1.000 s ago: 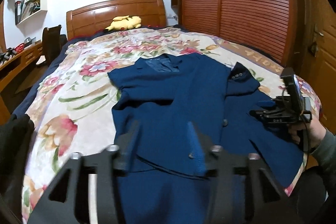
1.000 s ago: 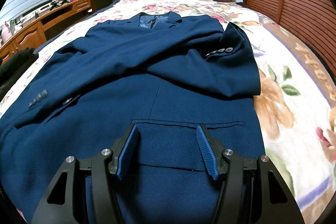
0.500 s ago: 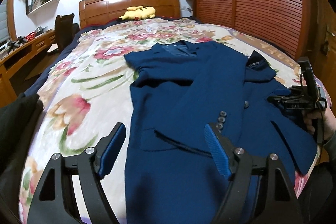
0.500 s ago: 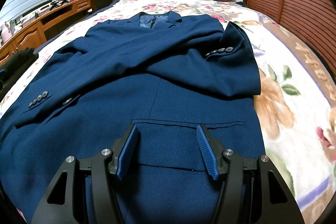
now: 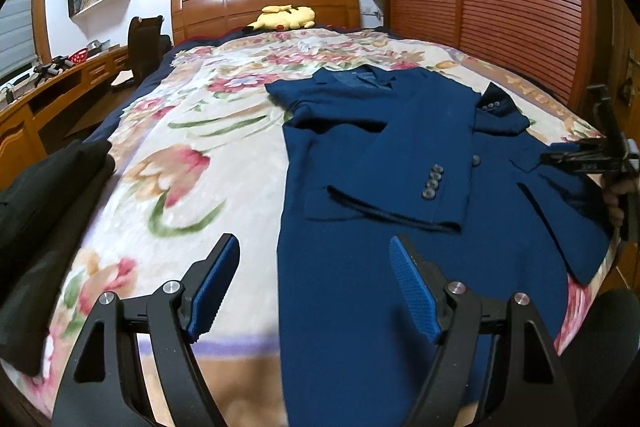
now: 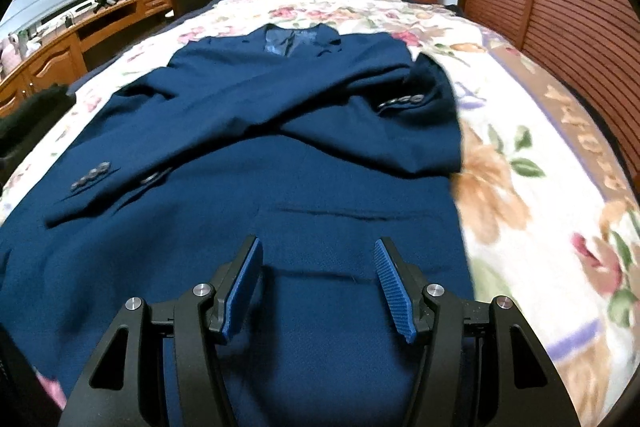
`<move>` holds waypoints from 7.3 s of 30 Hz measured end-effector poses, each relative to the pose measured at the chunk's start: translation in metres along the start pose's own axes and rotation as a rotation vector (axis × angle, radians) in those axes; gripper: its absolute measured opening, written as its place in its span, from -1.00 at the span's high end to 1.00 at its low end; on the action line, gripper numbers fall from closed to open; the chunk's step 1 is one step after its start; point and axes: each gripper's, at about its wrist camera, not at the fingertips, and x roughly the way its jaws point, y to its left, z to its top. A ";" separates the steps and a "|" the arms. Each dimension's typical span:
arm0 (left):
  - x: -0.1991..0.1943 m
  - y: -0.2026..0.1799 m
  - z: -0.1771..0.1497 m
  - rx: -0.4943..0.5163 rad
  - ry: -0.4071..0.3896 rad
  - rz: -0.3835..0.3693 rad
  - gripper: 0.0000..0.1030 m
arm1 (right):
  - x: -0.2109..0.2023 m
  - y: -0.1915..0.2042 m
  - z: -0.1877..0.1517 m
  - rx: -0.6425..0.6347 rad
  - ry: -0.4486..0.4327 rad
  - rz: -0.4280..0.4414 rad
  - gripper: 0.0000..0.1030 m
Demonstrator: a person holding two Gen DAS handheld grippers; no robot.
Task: Fold large clothes
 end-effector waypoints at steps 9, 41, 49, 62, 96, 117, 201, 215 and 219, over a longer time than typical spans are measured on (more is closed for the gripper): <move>-0.016 0.002 -0.019 0.014 0.010 0.010 -0.51 | -0.067 -0.011 -0.042 -0.008 -0.033 -0.054 -0.17; -0.011 0.019 -0.066 -0.066 0.082 -0.028 -0.38 | -0.084 -0.028 -0.093 0.045 0.049 -0.061 -0.27; -0.006 0.017 -0.065 -0.110 0.101 -0.136 0.39 | -0.083 -0.025 -0.099 0.053 0.040 -0.060 -0.28; -0.065 -0.003 -0.055 -0.068 -0.019 -0.152 0.92 | -0.088 -0.016 -0.094 -0.020 0.032 0.007 0.78; -0.234 -0.026 0.112 0.032 -0.459 -0.167 0.93 | -0.318 -0.010 -0.050 -0.079 -0.511 0.082 0.82; -0.115 0.025 0.137 -0.068 -0.294 0.031 0.93 | -0.265 -0.007 -0.013 -0.079 -0.450 -0.050 0.82; 0.026 0.022 0.027 -0.043 -0.127 -0.068 -0.49 | 0.023 0.093 0.136 -0.237 -0.141 -0.231 -0.18; 0.024 0.032 0.026 -0.059 -0.130 -0.050 -0.49 | -0.020 0.159 0.040 -0.428 -0.044 0.092 -0.18; 0.025 0.035 0.026 -0.066 -0.129 -0.046 -0.49 | -0.028 0.177 0.026 -0.529 -0.008 0.157 -0.18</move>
